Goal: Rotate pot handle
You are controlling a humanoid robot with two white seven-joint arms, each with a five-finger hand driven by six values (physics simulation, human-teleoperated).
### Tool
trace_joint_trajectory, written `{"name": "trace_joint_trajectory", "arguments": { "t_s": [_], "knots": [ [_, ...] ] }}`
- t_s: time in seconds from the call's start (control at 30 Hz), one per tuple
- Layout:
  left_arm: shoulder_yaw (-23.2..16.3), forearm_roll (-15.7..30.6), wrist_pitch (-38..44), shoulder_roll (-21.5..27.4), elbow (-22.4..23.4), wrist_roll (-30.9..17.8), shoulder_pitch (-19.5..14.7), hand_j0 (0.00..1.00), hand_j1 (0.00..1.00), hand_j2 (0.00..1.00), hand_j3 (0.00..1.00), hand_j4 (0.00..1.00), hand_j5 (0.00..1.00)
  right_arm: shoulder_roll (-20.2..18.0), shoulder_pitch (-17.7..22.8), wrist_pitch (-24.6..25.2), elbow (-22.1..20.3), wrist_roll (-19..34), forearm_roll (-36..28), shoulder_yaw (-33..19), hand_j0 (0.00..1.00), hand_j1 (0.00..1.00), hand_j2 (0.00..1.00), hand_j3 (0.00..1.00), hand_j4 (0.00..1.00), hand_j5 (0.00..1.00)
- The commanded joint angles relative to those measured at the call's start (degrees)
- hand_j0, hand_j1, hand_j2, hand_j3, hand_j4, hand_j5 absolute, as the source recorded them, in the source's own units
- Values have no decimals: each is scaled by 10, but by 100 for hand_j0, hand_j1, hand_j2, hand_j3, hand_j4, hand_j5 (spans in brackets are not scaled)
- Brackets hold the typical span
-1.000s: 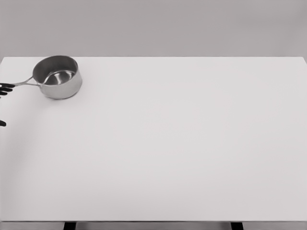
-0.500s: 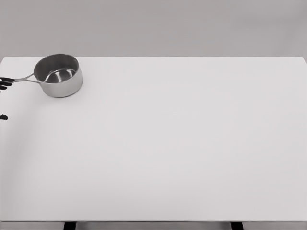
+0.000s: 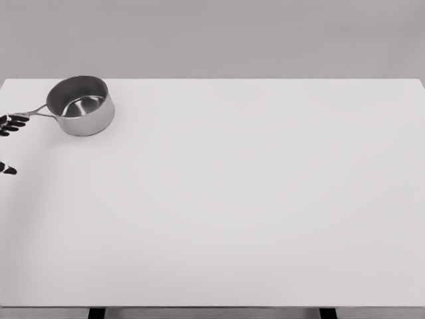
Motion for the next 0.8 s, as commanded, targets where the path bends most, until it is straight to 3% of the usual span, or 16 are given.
{"name": "trace_joint_trajectory", "arguments": {
  "t_s": [0.0, 0.2, 0.3, 0.4, 0.77],
  "knots": [
    [0, 2, -8, 2, -10, 0, 2, 100, 100, 100, 100, 100, 100, 0, 0, 0, 1, 0, 0, 0, 100, 100, 100, 100, 100, 100],
    [-9, -2, -7, 3, -12, 0, 10, 100, 100, 100, 100, 100, 100, 0, 0, 0, 0, 0, 0, 0, 100, 100, 100, 100, 100, 100],
    [-11, -40, -6, -2, -10, 0, 3, 100, 100, 100, 100, 100, 100, 0, 0, 0, 0, 0, 0, 0, 100, 100, 100, 100, 100, 100],
    [-12, -44, -6, -3, -3, 0, 3, 100, 100, 100, 100, 100, 100, 0, 0, 0, 0, 1, 0, 0, 100, 100, 100, 100, 100, 100],
    [-19, -83, -6, -24, 26, 0, -35, 100, 100, 100, 100, 100, 100, 0, 0, 0, 1, 0, 0, 0, 100, 100, 100, 100, 100, 100]
  ]
}}
